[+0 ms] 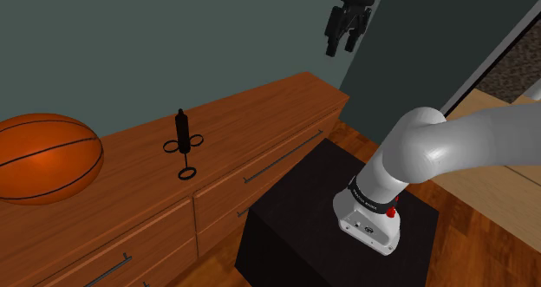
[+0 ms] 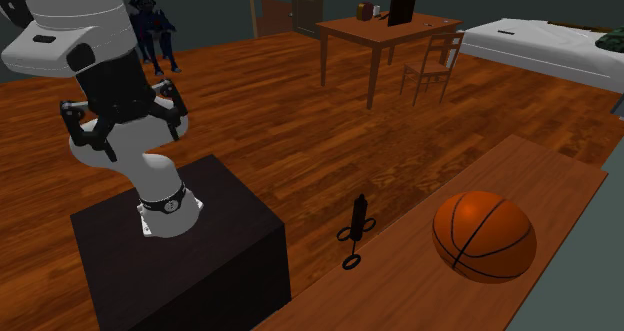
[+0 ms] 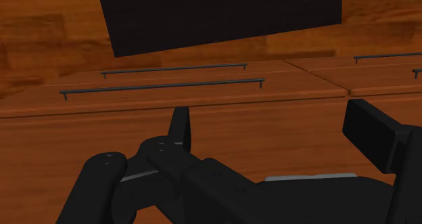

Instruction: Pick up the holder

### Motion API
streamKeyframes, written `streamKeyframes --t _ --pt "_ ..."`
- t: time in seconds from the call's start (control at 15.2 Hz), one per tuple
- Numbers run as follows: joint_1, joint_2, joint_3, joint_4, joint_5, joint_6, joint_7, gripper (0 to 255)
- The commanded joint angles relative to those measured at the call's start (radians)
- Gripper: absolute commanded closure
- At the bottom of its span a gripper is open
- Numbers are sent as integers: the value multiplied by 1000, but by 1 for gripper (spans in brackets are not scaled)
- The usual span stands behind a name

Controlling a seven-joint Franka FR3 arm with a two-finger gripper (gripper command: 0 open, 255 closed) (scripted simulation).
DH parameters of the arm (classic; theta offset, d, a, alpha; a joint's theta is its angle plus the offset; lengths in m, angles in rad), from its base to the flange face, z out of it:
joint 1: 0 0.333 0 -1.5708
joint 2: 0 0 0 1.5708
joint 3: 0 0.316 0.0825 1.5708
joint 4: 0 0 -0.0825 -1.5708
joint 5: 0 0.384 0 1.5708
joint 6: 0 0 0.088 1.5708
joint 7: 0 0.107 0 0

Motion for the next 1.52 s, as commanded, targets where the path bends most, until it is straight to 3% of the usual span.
streamKeyframes --t 0.0,0.73,1.45 --pt "0 0 0 0 0 0 0 0" --pt "124 148 55 -182 73 432 -95 0" --pt "253 439 123 -213 145 860 -204 0"
